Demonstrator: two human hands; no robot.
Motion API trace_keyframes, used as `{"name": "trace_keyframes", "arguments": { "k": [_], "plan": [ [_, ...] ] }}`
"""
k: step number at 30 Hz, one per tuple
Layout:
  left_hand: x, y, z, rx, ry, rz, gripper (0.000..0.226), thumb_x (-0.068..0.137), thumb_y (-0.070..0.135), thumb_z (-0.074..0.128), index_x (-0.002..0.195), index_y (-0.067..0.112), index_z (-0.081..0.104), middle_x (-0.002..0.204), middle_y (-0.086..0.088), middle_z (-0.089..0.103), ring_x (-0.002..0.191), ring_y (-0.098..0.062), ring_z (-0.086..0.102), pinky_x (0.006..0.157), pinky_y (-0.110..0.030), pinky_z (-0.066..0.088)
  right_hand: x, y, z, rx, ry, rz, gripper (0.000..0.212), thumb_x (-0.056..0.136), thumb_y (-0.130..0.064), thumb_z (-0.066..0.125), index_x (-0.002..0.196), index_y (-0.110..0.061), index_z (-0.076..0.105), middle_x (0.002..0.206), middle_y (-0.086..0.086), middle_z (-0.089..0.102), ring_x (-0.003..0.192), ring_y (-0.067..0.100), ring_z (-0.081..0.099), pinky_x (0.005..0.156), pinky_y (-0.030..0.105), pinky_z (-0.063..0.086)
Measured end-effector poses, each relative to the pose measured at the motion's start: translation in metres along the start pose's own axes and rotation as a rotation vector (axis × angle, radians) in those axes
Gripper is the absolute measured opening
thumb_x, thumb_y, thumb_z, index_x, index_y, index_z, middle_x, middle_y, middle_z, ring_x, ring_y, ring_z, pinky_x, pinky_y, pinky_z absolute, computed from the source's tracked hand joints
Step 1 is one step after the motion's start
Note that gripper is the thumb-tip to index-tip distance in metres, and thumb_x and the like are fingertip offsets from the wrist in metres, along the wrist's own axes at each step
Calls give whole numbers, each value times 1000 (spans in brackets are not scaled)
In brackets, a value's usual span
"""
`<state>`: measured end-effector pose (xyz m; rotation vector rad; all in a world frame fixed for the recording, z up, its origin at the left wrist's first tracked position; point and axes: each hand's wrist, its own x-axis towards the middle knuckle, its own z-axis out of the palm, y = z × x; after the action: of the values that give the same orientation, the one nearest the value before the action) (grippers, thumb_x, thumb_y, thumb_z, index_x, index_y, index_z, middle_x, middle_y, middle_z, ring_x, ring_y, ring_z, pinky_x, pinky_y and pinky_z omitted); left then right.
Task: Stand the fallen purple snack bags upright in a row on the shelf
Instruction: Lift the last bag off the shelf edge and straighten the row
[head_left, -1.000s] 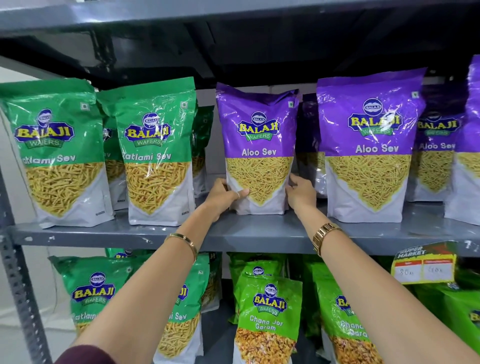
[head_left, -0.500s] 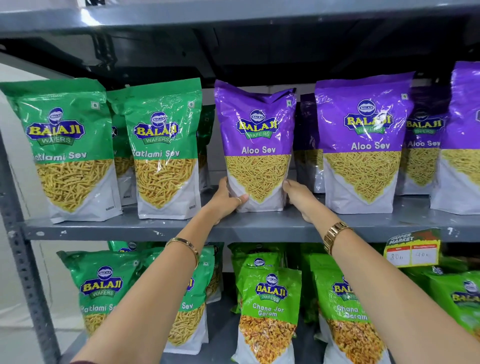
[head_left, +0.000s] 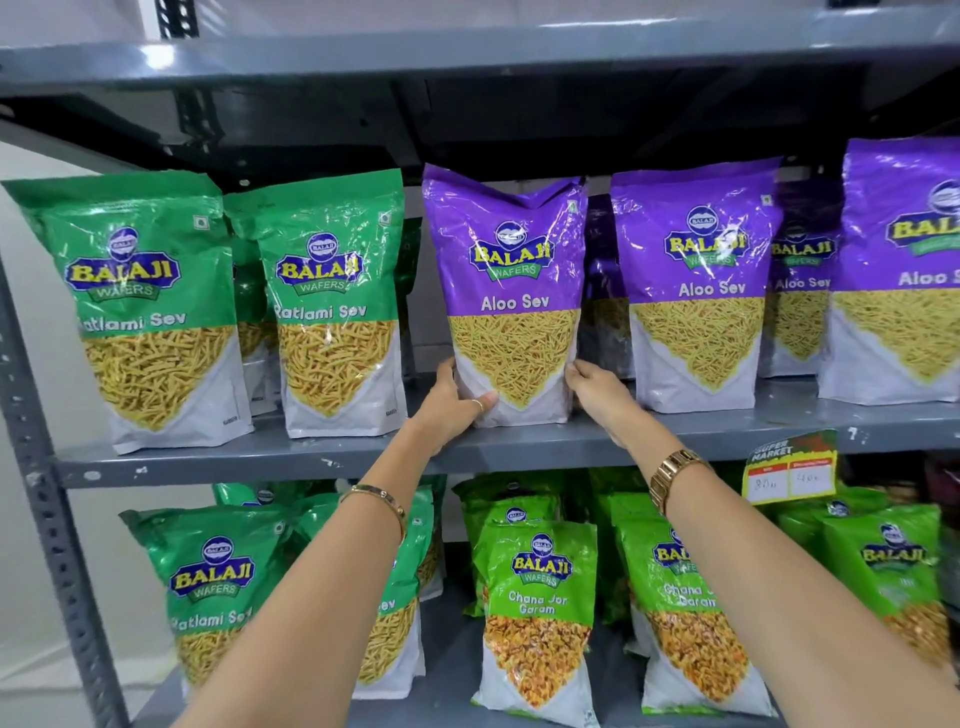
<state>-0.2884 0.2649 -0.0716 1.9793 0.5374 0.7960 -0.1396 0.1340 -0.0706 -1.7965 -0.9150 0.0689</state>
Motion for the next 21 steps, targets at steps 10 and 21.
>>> {"name": "trace_keyframes", "arguments": {
  "k": [10,21],
  "plan": [
    [8,-5,1,-25,24,0,76,83,23,64,143,19,17,127,-3,46,108,-18,46,90,-28,40,3,3,1,-69,13,-16,45,98,-34,27,138,-16,39,143,9,45,127,29,42,94,34,36],
    [31,-3,5,-387,70,-226,52,92,42,37,132,9,41,137,-12,47,124,-28,45,109,-43,34,14,-9,7,467,-54,136,61,95,-51,23,143,-14,29,153,5,27,140,20,24,113,34,17]
  ]
}}
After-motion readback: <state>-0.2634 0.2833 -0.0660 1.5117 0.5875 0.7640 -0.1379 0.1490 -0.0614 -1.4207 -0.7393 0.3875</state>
